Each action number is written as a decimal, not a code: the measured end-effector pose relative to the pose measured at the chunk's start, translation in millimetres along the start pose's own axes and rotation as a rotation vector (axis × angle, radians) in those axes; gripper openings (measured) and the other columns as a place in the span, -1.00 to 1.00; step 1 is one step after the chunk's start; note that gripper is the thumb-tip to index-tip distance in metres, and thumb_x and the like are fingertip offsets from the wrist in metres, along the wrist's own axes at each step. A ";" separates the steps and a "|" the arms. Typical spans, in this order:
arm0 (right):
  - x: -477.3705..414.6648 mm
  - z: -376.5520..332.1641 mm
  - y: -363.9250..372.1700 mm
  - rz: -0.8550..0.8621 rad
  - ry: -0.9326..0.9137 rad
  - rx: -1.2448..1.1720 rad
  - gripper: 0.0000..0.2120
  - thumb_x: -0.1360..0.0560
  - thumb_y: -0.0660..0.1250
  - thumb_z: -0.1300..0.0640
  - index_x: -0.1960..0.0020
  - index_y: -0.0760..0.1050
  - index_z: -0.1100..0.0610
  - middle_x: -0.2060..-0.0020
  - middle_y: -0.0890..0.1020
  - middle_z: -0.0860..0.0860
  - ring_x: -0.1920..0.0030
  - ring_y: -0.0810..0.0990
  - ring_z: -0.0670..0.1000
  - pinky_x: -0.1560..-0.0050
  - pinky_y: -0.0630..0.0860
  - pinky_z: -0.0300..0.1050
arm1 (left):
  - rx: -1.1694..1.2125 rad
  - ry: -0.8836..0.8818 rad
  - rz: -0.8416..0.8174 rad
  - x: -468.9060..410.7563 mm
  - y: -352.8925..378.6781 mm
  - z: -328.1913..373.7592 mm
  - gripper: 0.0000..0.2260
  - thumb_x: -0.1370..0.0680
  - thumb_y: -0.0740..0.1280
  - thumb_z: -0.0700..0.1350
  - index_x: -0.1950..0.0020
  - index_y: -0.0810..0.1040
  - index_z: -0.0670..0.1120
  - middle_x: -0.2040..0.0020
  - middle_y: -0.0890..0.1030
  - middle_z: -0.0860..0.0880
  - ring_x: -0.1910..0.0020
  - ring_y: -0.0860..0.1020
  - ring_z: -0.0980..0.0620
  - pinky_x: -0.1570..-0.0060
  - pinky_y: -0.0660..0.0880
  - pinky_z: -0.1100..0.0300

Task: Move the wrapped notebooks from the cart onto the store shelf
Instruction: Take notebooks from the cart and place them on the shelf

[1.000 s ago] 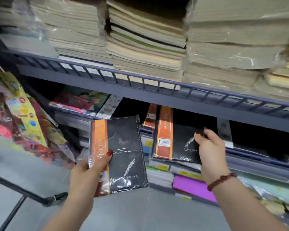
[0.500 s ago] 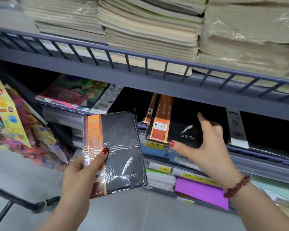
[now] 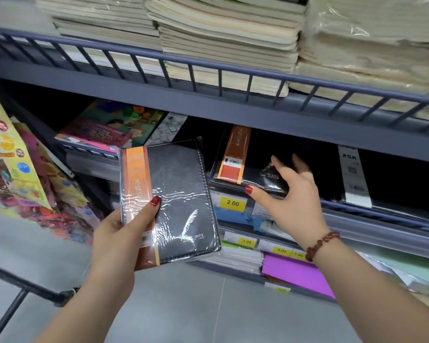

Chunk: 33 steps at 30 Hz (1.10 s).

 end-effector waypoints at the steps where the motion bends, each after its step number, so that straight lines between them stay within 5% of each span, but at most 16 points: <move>1: 0.4 1.1 1.0 -0.008 0.009 -0.012 -0.29 -0.38 0.47 -0.03 -0.45 0.27 -0.03 -0.49 0.12 0.05 -0.50 0.02 -0.09 -0.28 0.01 -0.36 | -0.002 0.003 -0.010 1.7 2.5 1.8 -0.79 -0.40 0.46 -0.02 0.08 0.65 -0.13 0.24 0.65 -0.06 0.34 0.60 -0.02 0.37 0.57 0.17; 4: 2.9 -3.6 -2.3 0.010 -0.017 0.058 -0.29 -0.38 0.46 -0.05 -0.45 0.27 0.01 -0.46 0.17 0.09 -0.50 0.01 -0.05 -0.32 0.01 -0.29 | 0.009 0.019 -0.039 6.4 10.3 7.0 -0.80 -0.44 0.45 -0.05 0.04 0.65 -0.15 0.21 0.68 -0.08 0.32 0.63 -0.02 0.38 0.57 0.18; 8: 34.0 -37.8 -15.3 0.137 -0.263 0.086 -0.51 -0.40 0.41 -0.02 -0.29 0.46 0.07 -0.22 0.44 0.01 -0.28 0.34 -0.02 -0.28 0.18 -0.34 | 0.019 0.025 -0.071 11.0 24.3 16.1 -0.87 -0.46 0.43 -0.09 0.06 0.65 -0.12 0.31 0.68 0.00 0.40 0.63 0.07 0.48 0.52 0.25; 13: 63.2 -41.8 25.8 -0.240 0.032 -0.602 -0.60 -0.40 0.45 0.24 -0.14 0.48 -0.09 0.18 0.66 -0.04 0.25 0.62 -0.13 0.18 0.56 -0.25 | -0.005 0.014 -0.126 13.2 49.0 25.8 -0.81 -0.45 0.45 -0.06 0.02 0.66 -0.14 0.19 0.71 -0.08 0.27 0.67 -0.02 0.32 0.60 0.16; 18: 64.4 -20.2 16.4 -0.125 0.202 -0.823 -0.56 -0.43 0.38 0.40 -0.25 0.46 0.10 0.10 0.69 0.10 0.14 0.68 -0.01 0.21 0.59 -0.28 | -0.059 -0.001 -0.211 17.3 69.9 25.7 -0.69 -0.40 0.49 -0.06 -0.08 0.61 -0.15 0.13 0.70 -0.06 0.23 0.66 0.04 0.31 0.55 0.19; 22: 62.9 2.1 3.7 -0.026 0.281 -0.815 -0.57 -0.43 0.40 0.33 -0.25 0.48 0.08 0.08 0.66 0.03 0.15 0.65 -0.16 0.23 0.52 -0.40 | -0.090 0.065 -0.264 27.1 72.3 22.0 -0.25 -0.18 0.61 -0.10 -0.33 0.44 -0.03 -0.14 0.62 0.01 -0.04 0.65 0.08 -0.02 0.55 0.17; 25: 61.9 6.0 -6.5 -0.016 0.261 -0.816 -0.58 -0.43 0.41 0.30 -0.25 0.47 0.06 0.11 0.68 -0.02 0.16 0.65 -0.21 0.21 0.53 -0.39 | -0.068 0.146 -0.401 40.8 85.1 27.0 -0.26 -0.18 0.47 -0.24 -0.36 0.38 -0.05 -0.08 0.66 0.15 -0.03 0.63 0.23 0.13 0.54 0.38; 30: 58.8 -14.4 -21.9 -0.175 0.052 -0.556 -0.64 -0.34 0.50 0.26 0.04 0.53 -0.15 0.15 0.68 -0.25 0.11 0.65 -0.22 0.12 0.54 -0.37 | -0.193 0.264 -0.439 36.2 98.8 42.5 -0.20 -0.19 0.47 -0.22 -0.43 0.35 -0.10 -0.22 0.60 0.03 -0.23 0.55 0.10 -0.28 0.45 0.06; 33: 48.7 -15.4 -36.2 -0.081 0.015 -0.449 -0.64 -0.31 0.54 0.20 0.21 0.51 -0.23 0.25 0.62 -0.40 0.19 0.59 -0.31 0.19 0.48 -0.47 | -0.312 0.349 -0.410 26.4 107.4 56.3 -0.25 -0.23 0.52 -0.20 -0.40 0.39 -0.07 -0.20 0.58 0.14 -0.22 0.53 0.23 -0.27 0.44 0.24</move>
Point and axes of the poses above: each hand's wrist, its own x-axis away from the middle knuckle, its own y-axis out of the palm, z = x × y, the point moved 10 cm from there along -x, towards the middle knuckle
